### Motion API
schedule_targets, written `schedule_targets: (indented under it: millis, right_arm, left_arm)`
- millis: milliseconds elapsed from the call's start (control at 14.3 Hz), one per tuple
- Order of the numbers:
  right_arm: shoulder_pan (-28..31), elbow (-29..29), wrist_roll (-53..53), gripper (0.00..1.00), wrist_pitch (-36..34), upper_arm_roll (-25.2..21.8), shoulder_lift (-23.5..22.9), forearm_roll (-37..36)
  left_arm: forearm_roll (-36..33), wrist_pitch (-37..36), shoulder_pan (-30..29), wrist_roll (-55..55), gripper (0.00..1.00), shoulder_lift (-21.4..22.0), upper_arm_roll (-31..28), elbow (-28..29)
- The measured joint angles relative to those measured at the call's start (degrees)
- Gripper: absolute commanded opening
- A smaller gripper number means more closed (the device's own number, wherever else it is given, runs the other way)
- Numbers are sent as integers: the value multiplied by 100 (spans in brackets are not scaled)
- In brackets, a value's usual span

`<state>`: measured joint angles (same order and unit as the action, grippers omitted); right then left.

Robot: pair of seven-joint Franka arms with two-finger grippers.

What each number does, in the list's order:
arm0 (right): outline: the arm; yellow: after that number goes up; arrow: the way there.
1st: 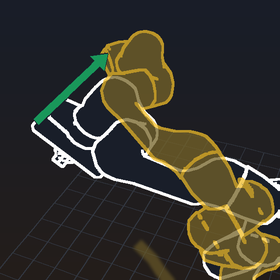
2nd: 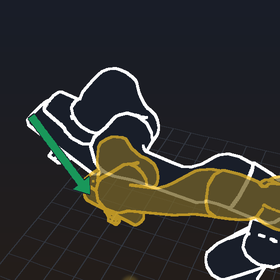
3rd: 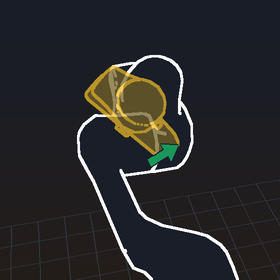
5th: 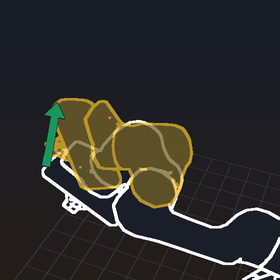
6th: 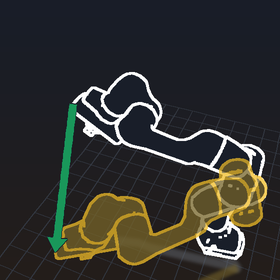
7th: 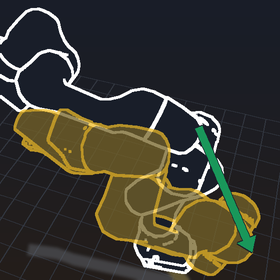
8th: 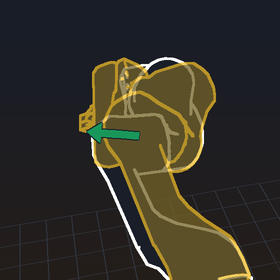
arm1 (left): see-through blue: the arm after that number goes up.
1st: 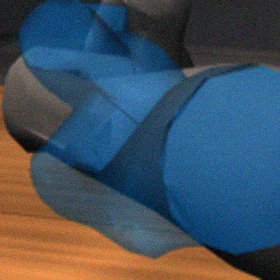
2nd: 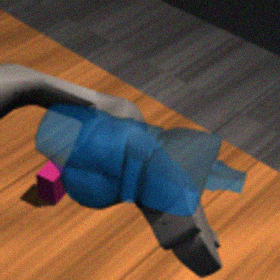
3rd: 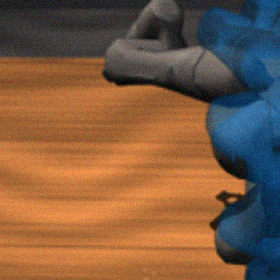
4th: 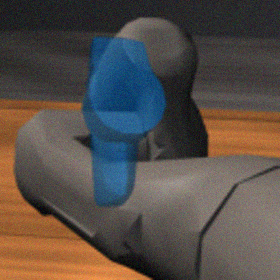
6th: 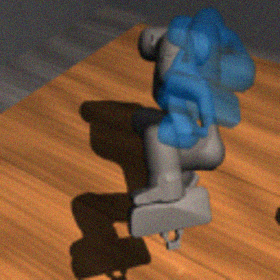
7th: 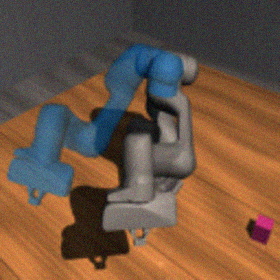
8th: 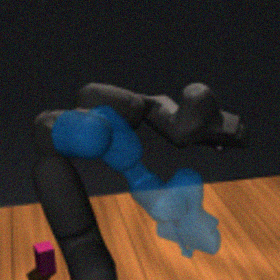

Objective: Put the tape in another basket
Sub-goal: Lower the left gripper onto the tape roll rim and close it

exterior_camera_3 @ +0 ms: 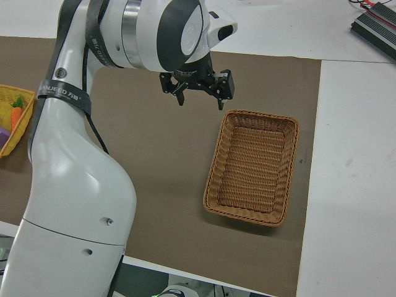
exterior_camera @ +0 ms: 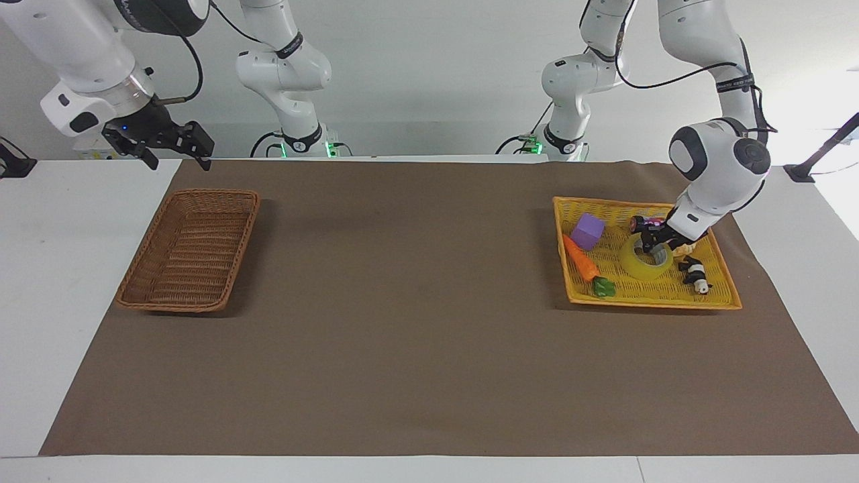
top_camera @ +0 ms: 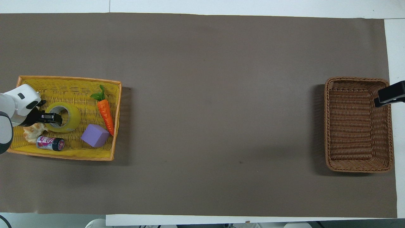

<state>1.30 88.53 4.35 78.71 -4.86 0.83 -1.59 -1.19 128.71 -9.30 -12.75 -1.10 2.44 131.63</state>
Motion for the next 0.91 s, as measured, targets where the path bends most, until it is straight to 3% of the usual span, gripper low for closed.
schedule_targets:
  millis: [349, 907]
  right_arm:
    - [0, 0, 0, 99, 0, 0, 0, 0]
    - [0, 0, 0, 99, 0, 0, 0, 0]
  left_arm:
    - [0, 4, 2, -5, 55, 0, 0, 7]
    - [-3, 133, 42, -9, 58, -7, 3, 114]
